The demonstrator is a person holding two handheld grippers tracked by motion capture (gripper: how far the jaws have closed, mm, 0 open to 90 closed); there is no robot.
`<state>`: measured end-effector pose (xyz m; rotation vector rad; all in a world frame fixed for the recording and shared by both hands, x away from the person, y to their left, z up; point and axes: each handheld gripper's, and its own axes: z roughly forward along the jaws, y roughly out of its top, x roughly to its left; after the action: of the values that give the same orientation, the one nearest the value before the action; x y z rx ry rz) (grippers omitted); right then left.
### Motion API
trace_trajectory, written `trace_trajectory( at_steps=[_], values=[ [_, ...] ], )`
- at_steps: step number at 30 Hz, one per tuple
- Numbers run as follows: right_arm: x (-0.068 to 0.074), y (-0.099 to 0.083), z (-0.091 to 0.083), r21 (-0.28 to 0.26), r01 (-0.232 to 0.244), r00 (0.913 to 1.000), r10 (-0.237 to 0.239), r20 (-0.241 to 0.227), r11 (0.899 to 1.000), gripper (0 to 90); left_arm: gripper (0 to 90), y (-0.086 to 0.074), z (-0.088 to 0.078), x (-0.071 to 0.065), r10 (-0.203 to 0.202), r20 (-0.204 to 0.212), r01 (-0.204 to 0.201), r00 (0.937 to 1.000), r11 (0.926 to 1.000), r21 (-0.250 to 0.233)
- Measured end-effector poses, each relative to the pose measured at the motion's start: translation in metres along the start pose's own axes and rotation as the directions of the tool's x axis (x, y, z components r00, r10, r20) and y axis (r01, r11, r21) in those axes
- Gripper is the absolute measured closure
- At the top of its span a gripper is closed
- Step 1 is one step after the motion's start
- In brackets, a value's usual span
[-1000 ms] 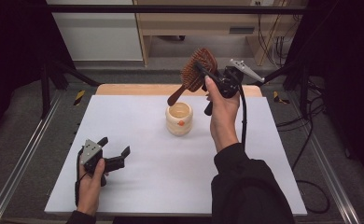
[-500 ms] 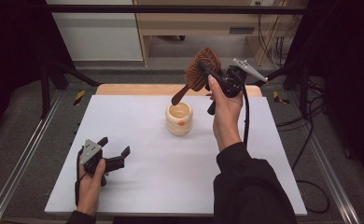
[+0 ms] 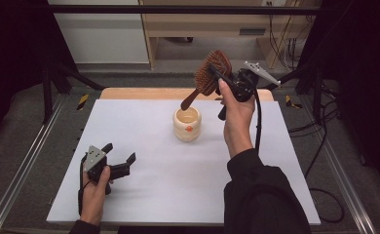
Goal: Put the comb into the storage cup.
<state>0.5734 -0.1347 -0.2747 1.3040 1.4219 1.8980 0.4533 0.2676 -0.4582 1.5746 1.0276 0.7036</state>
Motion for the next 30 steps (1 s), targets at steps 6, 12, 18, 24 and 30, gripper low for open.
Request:
trace_trajectory(
  at_steps=[6, 12, 18, 24, 30],
  values=[
    [-0.0014, -0.0003, -0.0006, 0.005, 0.006, 1.0000, -0.006, 0.006, 1.000, 51.1, 2.1, -0.0002, 0.0004, -0.0003, -0.002, 0.002, 0.002, 1.0000, 1.0000, 0.001],
    [-0.0022, -0.0013, -0.0003, 0.010, 0.010, 0.9999, -0.011, 0.010, 1.000, 51.2, 2.2, -0.0004, 0.0004, -0.0003, -0.002, 0.002, 0.002, 1.0000, 1.0000, 0.002],
    [-0.0024, -0.0029, 0.0001, 0.016, 0.010, 0.9999, -0.010, 0.010, 1.000, 51.2, 2.2, -0.0004, 0.0006, -0.0002, -0.003, 0.003, 0.003, 1.0000, 1.0000, 0.003],
    [-0.0038, -0.0045, 0.0005, 0.021, 0.014, 0.9998, -0.015, 0.017, 1.000, 51.1, 2.1, -0.0004, 0.0004, -0.0002, -0.002, 0.004, 0.002, 1.0000, 1.0000, 0.003],
    [-0.0050, -0.0054, 0.0004, 0.028, 0.023, 0.9995, -0.023, 0.020, 0.999, 51.1, 2.2, -0.0004, 0.0006, -0.0002, -0.002, 0.005, 0.002, 1.0000, 1.0000, 0.004]
  ],
)
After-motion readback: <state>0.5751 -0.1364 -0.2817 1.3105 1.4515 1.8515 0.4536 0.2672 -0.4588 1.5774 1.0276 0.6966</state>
